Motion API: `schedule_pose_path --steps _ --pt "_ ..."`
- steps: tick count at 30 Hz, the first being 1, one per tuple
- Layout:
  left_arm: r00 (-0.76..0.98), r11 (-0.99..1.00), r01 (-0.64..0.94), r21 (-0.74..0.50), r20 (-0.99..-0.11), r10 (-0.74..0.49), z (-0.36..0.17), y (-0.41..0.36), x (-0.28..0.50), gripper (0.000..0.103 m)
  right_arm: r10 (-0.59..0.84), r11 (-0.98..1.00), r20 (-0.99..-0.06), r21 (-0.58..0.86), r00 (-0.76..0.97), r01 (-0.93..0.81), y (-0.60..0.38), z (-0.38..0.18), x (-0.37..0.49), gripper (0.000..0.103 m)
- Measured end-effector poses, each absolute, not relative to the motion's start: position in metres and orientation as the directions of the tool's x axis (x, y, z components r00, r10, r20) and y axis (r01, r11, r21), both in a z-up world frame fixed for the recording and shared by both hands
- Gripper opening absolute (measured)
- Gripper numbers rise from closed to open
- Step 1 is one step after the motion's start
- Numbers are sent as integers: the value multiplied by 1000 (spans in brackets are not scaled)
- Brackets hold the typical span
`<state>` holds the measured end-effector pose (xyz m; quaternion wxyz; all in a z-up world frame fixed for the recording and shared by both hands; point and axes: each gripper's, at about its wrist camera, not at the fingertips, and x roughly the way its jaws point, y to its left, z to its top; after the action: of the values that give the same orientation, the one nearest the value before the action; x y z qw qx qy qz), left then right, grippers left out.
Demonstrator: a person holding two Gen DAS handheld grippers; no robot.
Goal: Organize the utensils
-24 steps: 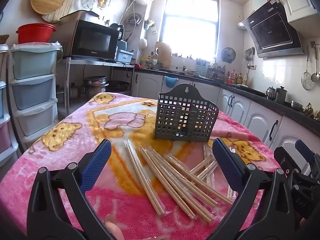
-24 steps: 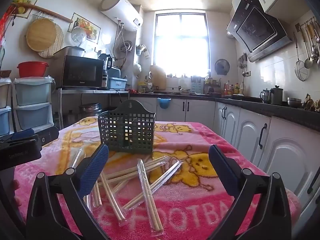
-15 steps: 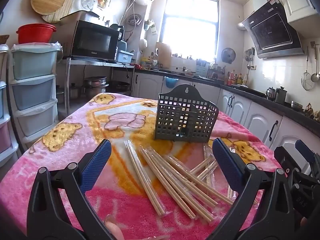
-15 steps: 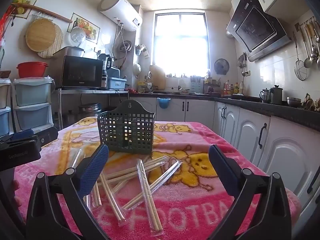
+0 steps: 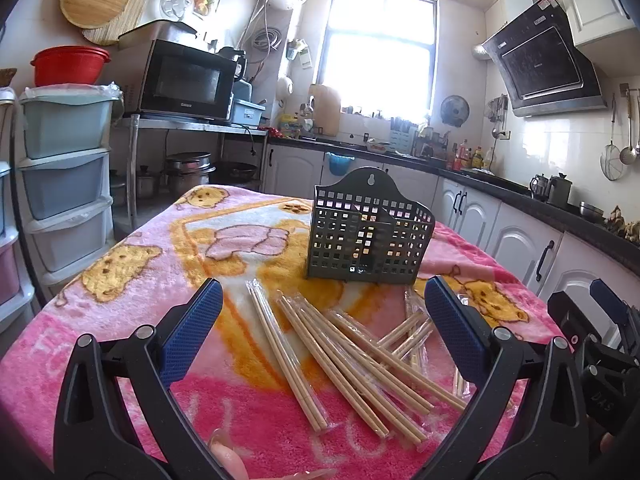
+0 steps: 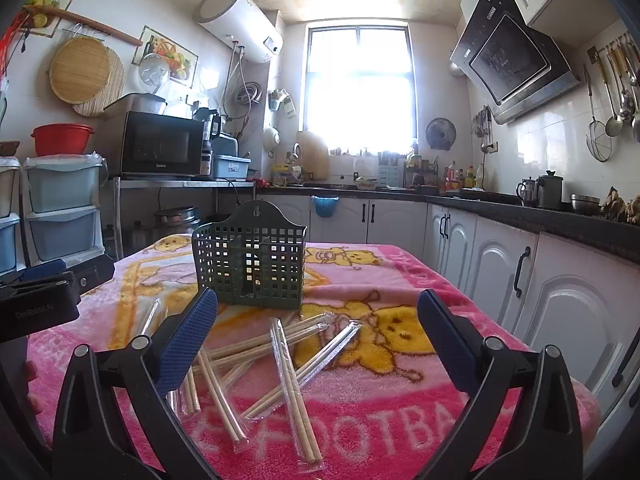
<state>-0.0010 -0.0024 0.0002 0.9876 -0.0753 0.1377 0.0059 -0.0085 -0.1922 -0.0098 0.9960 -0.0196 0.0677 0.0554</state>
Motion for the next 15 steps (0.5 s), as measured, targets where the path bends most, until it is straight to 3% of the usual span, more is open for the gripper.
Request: schedule_pose_path --steps 15 --pt "962 988 -38 -149 -272 -4 -2 1 0 94 108 993 -139 -30 984 -113 -191 -9 -11 97"
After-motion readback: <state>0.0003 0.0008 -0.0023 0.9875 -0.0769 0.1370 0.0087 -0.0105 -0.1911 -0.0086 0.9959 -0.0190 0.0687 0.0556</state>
